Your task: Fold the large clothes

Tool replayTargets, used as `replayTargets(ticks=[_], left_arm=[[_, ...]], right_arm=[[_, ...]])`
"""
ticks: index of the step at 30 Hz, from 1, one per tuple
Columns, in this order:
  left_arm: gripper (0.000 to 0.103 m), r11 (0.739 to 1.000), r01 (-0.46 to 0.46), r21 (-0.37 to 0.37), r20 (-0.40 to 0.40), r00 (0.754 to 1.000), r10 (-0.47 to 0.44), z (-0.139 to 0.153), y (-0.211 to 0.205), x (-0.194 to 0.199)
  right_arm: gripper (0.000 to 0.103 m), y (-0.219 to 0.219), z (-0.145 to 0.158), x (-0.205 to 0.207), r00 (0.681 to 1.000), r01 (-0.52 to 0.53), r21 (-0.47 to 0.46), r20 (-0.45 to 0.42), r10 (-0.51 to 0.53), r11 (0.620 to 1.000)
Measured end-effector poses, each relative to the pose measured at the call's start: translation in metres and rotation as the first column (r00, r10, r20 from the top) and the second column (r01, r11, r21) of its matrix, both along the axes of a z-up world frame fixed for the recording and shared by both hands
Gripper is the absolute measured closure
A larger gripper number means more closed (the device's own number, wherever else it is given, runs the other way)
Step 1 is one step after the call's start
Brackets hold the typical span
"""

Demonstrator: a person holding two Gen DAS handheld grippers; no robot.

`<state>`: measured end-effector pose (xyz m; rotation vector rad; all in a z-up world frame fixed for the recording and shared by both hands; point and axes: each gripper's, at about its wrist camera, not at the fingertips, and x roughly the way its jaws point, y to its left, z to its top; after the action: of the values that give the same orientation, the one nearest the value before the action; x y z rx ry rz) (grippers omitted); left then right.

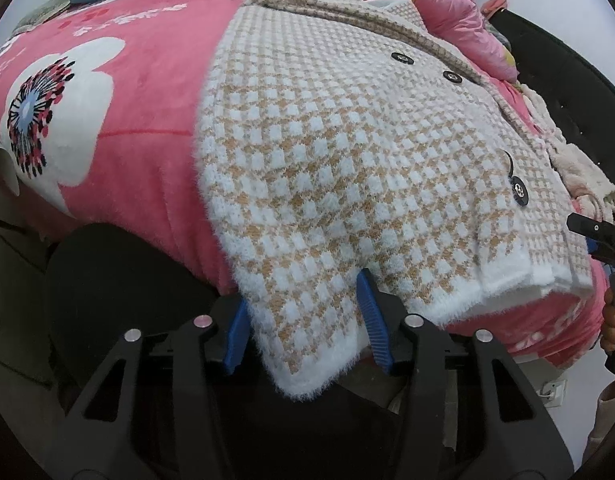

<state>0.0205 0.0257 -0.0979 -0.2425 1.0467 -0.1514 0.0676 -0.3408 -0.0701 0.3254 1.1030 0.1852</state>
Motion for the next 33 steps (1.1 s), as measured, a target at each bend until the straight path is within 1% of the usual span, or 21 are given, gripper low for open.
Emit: replayTargets(ticks=[5,8,13,17,18,19,20,22,24,25,27,29,30,33], left_arm=[[0.061,1.0,0.005,-0.009,0.017,1.0,-0.005,0.003,0.002,-0.004],[0.061,1.0,0.007,-0.007,0.015,1.0,-0.007,0.005,0.001,-0.004],[0.061,1.0,0.008,0.003,0.019,1.0,-0.008,0.006,-0.001,-0.004],[0.061,1.0,0.011,0.013,0.021,1.0,-0.012,0.005,-0.003,-0.007],[0.063,1.0,0.014,0.018,0.023,1.0,-0.014,0.005,-0.004,-0.008],[0.065,1.0,0.017,0.025,0.025,1.0,-0.017,0.004,-0.004,-0.008],[0.069,0.999,0.018,0.03,0.027,0.999,-0.019,0.004,-0.004,-0.009],[0.08,0.999,0.025,0.034,0.043,0.999,-0.027,0.007,-0.003,-0.013],[0.092,0.999,0.034,0.031,0.065,0.997,-0.036,0.014,-0.001,-0.017],[0.094,0.999,0.038,0.03,0.084,0.996,-0.041,0.019,0.0,-0.02],[0.095,0.999,0.045,0.021,0.121,0.991,-0.047,0.032,0.002,-0.024],[0.095,0.999,0.048,-0.005,0.162,0.986,-0.046,0.048,0.006,-0.027],[0.095,0.998,0.049,-0.029,0.183,0.982,-0.043,0.057,0.009,-0.028],[0.095,0.995,0.046,-0.09,0.244,0.969,-0.022,0.082,0.018,-0.023]], right_arm=[[0.015,-0.016,-0.001,-0.013,0.999,0.029,0.118,-0.022,-0.026,0.993],[0.021,-0.027,-0.005,-0.021,0.998,0.053,0.183,-0.039,-0.047,0.982],[0.036,-0.035,-0.007,-0.029,0.997,0.057,0.198,-0.055,-0.047,0.978],[0.045,-0.038,-0.005,-0.039,0.997,0.053,0.192,-0.058,-0.043,0.98],[0.049,-0.039,-0.006,-0.041,0.997,0.049,0.186,-0.06,-0.039,0.981],[0.056,-0.038,-0.006,-0.044,0.998,0.041,0.175,-0.062,-0.03,0.984],[0.06,-0.037,-0.005,-0.046,0.998,0.031,0.164,-0.062,-0.021,0.986],[0.078,-0.03,-0.002,-0.05,0.998,0.0,0.13,-0.057,0.007,0.992],[0.092,-0.026,0.006,-0.053,0.999,-0.019,0.106,-0.03,0.022,0.994],[0.093,-0.024,0.013,-0.054,1.0,-0.026,0.099,-0.002,0.026,0.995],[0.094,-0.023,0.029,-0.054,0.998,-0.037,0.101,0.051,0.032,0.994],[0.094,-0.023,0.043,-0.053,0.995,-0.046,0.113,0.096,0.035,0.993],[0.094,-0.023,0.053,-0.049,0.991,-0.054,0.123,0.128,0.038,0.991],[0.094,-0.021,0.069,-0.034,0.981,-0.071,0.146,0.192,0.042,0.987]])
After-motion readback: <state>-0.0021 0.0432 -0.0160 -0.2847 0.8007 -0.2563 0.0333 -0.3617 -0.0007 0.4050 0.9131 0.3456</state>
